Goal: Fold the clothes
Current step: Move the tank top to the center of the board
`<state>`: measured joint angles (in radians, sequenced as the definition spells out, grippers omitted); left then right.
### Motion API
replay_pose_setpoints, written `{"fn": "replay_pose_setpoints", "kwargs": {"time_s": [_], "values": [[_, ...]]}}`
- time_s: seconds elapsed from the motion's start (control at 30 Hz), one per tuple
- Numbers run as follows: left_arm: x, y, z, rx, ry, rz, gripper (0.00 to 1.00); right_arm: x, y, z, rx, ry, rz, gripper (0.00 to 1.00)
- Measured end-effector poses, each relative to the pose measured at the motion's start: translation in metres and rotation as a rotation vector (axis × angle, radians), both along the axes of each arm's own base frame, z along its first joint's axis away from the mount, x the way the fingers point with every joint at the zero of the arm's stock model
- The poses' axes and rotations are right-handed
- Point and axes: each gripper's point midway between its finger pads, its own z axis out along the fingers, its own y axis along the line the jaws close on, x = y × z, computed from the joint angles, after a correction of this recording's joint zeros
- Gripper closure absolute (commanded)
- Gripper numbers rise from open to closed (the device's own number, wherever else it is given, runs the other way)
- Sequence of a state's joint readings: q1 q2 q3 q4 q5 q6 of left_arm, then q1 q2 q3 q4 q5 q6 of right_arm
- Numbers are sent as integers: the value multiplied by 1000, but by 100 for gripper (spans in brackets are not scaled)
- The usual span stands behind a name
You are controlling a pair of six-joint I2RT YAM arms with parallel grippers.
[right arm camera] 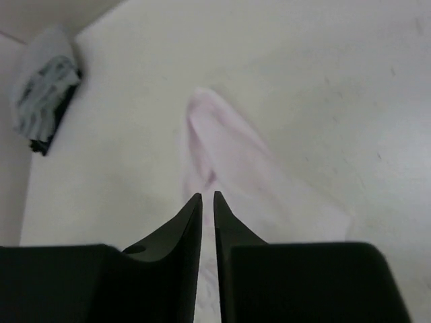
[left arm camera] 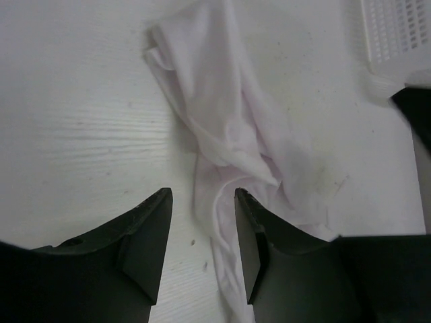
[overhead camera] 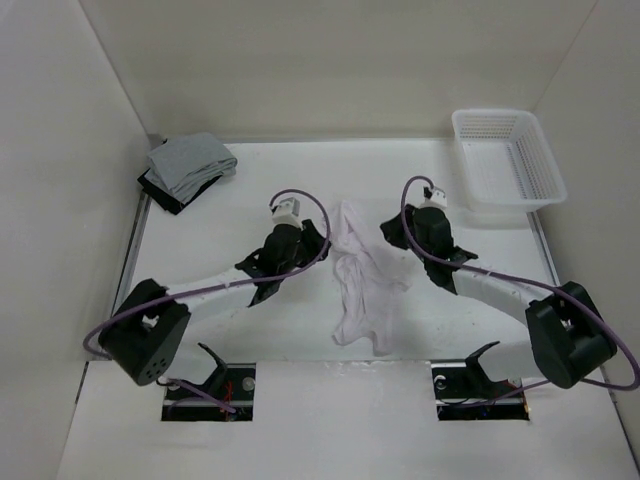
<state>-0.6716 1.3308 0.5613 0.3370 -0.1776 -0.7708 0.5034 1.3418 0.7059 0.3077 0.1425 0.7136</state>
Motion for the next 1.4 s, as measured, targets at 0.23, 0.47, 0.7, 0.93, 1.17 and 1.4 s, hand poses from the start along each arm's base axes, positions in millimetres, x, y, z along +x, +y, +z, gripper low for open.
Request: {"fn": "replay_pose_setpoints", "kwargs": {"time_s": [0.23, 0.47, 0.7, 0.93, 1.17, 1.4], "values": [[14, -45, -7, 38, 8, -58, 56, -50, -28, -99, -109, 225, -25, 61], [15, -67, -27, 66, 51, -87, 56, -54, -29, -98, -88, 216, -37, 51], [25, -75, -42, 92, 75, -81, 64, -53, -30, -118, -105, 266, -49, 57], [36, -76, -42, 96, 68, -62, 88, -35, -25, -114, -84, 274, -67, 88], [65, -53, -34, 76, 60, 2, 100, -12, -21, -87, -73, 216, -76, 97], [176, 3, 112, -146, -154, 165, 100, 86, 1, 144, 40, -207, -61, 97]]}}
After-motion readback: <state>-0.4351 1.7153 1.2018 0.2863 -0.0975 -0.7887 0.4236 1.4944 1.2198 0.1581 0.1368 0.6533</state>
